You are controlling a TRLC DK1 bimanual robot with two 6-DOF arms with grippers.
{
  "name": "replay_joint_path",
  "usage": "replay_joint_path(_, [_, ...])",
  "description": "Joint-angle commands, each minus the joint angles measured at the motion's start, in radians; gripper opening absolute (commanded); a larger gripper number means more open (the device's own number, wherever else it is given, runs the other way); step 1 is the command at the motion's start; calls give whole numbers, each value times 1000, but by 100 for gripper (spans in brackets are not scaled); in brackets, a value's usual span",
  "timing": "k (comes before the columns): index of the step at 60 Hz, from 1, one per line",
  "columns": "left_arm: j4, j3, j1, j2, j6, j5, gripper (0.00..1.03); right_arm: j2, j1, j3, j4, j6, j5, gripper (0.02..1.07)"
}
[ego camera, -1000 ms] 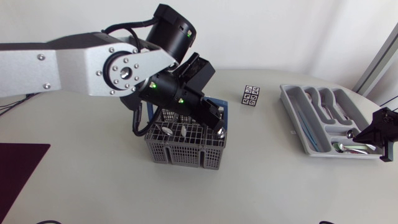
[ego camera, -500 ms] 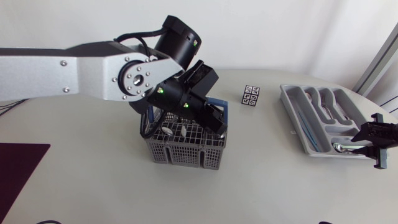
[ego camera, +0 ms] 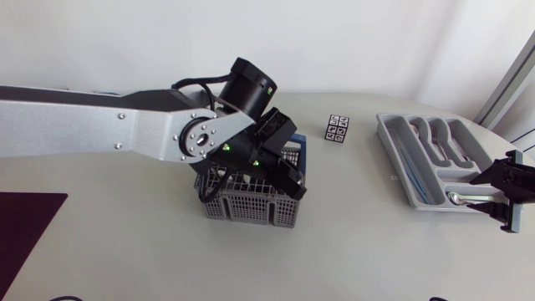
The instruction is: Transfer all utensils from the basket to the drawer tray.
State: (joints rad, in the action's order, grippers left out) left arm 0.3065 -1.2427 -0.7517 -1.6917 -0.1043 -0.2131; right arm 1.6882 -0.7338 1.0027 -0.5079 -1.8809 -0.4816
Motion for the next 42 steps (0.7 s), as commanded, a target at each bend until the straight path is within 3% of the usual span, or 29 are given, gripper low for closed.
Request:
replay_joint_path(1, [-18, 25, -8, -42, 14, -12, 36, -30, 11, -49, -1, 22, -15, 79])
replay_joint_path(15, [-53, 19, -9, -57, 35, -11, 24, -114, 28, -127, 0, 35, -38, 79])
replay_joint_path(27, [-70, 22, -1, -52, 46, -11, 6, -145, 34, -151, 2, 35, -48, 79])
replay_joint_path(37, [-70, 29, 6, -43, 61, -17, 3, -156, 37, -151, 2, 42, -51, 79])
replay_joint_path(42, [-66, 25, 20, -26, 77, -63, 3, -168, 40, -157, 0, 45, -51, 79])
